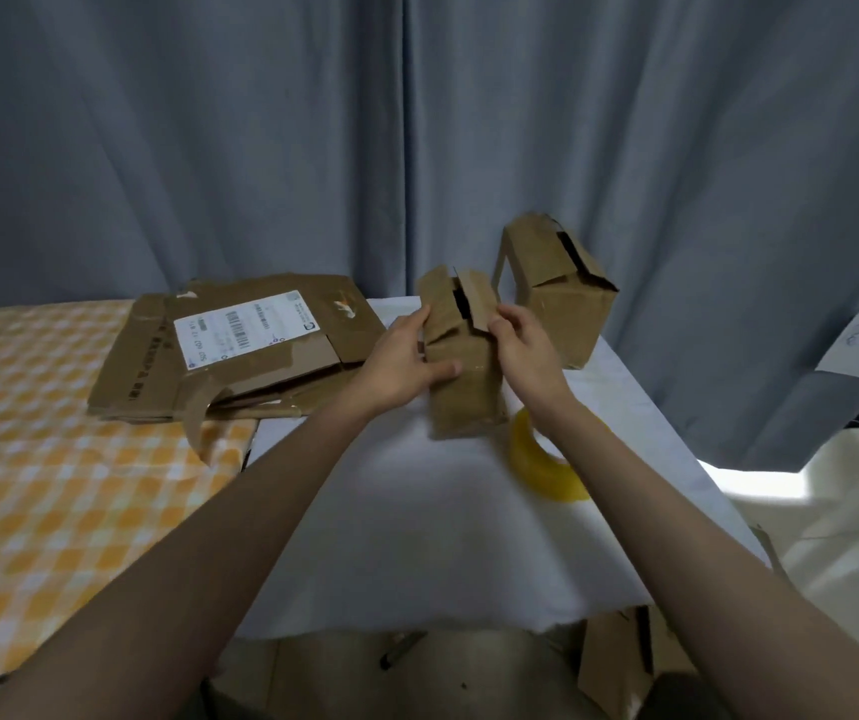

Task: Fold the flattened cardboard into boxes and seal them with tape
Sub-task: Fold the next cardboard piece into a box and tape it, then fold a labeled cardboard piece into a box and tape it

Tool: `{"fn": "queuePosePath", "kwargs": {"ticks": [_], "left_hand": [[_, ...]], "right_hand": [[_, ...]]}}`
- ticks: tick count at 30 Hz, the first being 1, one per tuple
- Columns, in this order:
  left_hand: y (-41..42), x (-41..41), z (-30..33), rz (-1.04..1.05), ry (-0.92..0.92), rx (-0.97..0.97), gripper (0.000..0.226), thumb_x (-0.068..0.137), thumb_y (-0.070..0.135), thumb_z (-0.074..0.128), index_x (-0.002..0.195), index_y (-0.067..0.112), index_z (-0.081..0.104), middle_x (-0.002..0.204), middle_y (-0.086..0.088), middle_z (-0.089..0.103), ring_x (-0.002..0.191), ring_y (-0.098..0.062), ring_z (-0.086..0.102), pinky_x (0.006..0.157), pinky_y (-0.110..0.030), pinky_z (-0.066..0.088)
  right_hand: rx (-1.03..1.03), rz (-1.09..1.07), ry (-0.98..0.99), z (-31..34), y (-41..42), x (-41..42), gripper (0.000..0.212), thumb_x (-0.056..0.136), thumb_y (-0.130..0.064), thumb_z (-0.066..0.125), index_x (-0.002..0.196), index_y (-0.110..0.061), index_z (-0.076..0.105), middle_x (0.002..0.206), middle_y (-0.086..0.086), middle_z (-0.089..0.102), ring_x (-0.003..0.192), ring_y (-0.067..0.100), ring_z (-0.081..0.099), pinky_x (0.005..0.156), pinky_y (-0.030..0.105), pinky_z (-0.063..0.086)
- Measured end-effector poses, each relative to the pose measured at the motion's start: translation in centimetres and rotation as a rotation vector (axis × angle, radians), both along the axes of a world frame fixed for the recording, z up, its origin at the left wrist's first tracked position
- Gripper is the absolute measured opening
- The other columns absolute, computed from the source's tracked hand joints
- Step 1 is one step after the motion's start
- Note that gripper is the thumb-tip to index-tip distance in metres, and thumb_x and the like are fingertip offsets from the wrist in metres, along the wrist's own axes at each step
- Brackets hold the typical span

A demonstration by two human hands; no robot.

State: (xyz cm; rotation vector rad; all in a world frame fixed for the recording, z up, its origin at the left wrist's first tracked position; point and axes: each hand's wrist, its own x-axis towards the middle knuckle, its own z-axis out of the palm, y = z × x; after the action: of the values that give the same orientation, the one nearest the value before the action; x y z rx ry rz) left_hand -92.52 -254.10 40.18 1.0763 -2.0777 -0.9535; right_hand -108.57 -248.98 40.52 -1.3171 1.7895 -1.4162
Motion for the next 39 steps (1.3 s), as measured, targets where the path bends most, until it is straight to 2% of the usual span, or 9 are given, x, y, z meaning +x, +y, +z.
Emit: {"fn": "queuePosePath", "kwargs": {"ticks": [4, 8, 13, 19, 24, 27, 32, 36, 39], "left_hand": [[-5.8, -2.3, -0.2, 0.015, -0.037, -0.073, 0.077, 0.075, 0.031, 0.082, 0.141, 0.018, 0.046, 0.133, -0.005, 0.054, 0.119, -0.022, 0.055, 0.102, -0.043, 0.048], [-10.7, -4.7, -0.5, 0.075, -0.202, -0.141, 0.083, 0.082, 0.028, 0.077, 0.151, 0.012, 0.033, 0.144, -0.011, 0.045, 0.133, -0.028, 0.043, 0.110, -0.041, 0.038], [-11.9, -5.8, -1.4, 0.037, -0.498, -0.172, 0.099, 0.087, 0.038, 0.070, 0.158, 0.013, 0.005, 0.164, -0.007, 0.013, 0.149, -0.026, 0.018, 0.119, -0.035, 0.023], [-9.7, -3.4, 0.3, 0.041, -0.480, -0.224, 0.065, 0.084, 0.036, 0.069, 0.141, 0.016, 0.045, 0.142, -0.008, 0.046, 0.132, -0.027, 0.044, 0.106, -0.042, 0.040], [-6.7, 2.3, 0.9, 0.140, -0.490, -0.226, 0.059, 0.086, 0.042, 0.068, 0.137, 0.016, 0.053, 0.141, -0.005, 0.050, 0.131, -0.026, 0.046, 0.106, -0.036, 0.040], [-5.0, 7.3, 0.5, 0.227, -0.514, -0.213, 0.047, 0.081, 0.049, 0.069, 0.117, 0.019, 0.066, 0.120, 0.002, 0.059, 0.112, -0.024, 0.057, 0.094, -0.040, 0.049], [-3.8, 16.3, -0.9, 0.461, -0.611, -0.132, 0.040, 0.088, 0.040, 0.064, 0.120, 0.016, 0.064, 0.125, -0.010, 0.059, 0.111, -0.030, 0.057, 0.092, -0.042, 0.050], [-3.7, 20.9, -2.8, 0.551, -0.613, -0.007, 0.057, 0.085, 0.044, 0.069, 0.129, 0.011, 0.055, 0.131, -0.010, 0.052, 0.116, -0.029, 0.053, 0.090, -0.035, 0.045], [-4.2, 22.7, -5.0, 0.634, -0.494, 0.040, 0.068, 0.083, 0.050, 0.070, 0.136, 0.013, 0.049, 0.137, -0.013, 0.049, 0.124, -0.031, 0.048, 0.100, -0.038, 0.043]], "right_hand": [[-0.002, 0.034, 0.172, 0.6, -5.4, -1.7, 0.039, 0.104, -0.030, 0.037, 0.136, -0.017, 0.054, 0.130, 0.004, 0.054, 0.120, 0.025, 0.053, 0.101, 0.044, 0.045], [0.057, 0.071, 0.391, -0.1, -10.6, -3.3, 0.034, 0.106, -0.026, 0.034, 0.117, -0.006, 0.059, 0.121, 0.014, 0.060, 0.111, 0.031, 0.055, 0.087, 0.034, 0.039], [0.169, 0.083, 0.556, -2.0, -12.1, -4.5, 0.036, 0.105, -0.024, 0.037, 0.130, -0.001, 0.049, 0.133, 0.020, 0.052, 0.123, 0.037, 0.050, 0.102, 0.043, 0.040], [0.042, 0.030, 0.631, 0.1, -8.9, -4.0, 0.033, 0.101, -0.023, 0.045, 0.127, -0.004, 0.052, 0.127, 0.015, 0.057, 0.116, 0.033, 0.054, 0.095, 0.041, 0.045], [-0.055, 0.010, 0.730, 2.2, -5.8, -0.3, 0.041, 0.095, -0.016, 0.049, 0.135, -0.005, 0.051, 0.137, 0.015, 0.050, 0.127, 0.031, 0.046, 0.102, 0.041, 0.043], [-0.055, 0.057, 0.725, 1.6, -5.2, 3.0, 0.036, 0.093, -0.016, 0.052, 0.128, -0.007, 0.057, 0.127, 0.015, 0.057, 0.115, 0.031, 0.054, 0.087, 0.036, 0.046], [0.196, 0.233, 0.616, -1.4, -6.6, 8.7, 0.035, 0.097, -0.020, 0.052, 0.127, -0.004, 0.058, 0.125, 0.016, 0.062, 0.115, 0.032, 0.058, 0.097, 0.039, 0.048], [0.316, 0.279, 0.556, -4.6, -9.0, 12.1, 0.026, 0.091, -0.013, 0.050, 0.113, -0.001, 0.060, 0.122, 0.021, 0.061, 0.112, 0.037, 0.055, 0.090, 0.033, 0.044], [0.346, 0.225, 0.478, -6.4, -10.9, 13.0, 0.030, 0.094, -0.013, 0.046, 0.120, 0.000, 0.055, 0.130, 0.024, 0.053, 0.122, 0.039, 0.048, 0.099, 0.036, 0.040]]}}
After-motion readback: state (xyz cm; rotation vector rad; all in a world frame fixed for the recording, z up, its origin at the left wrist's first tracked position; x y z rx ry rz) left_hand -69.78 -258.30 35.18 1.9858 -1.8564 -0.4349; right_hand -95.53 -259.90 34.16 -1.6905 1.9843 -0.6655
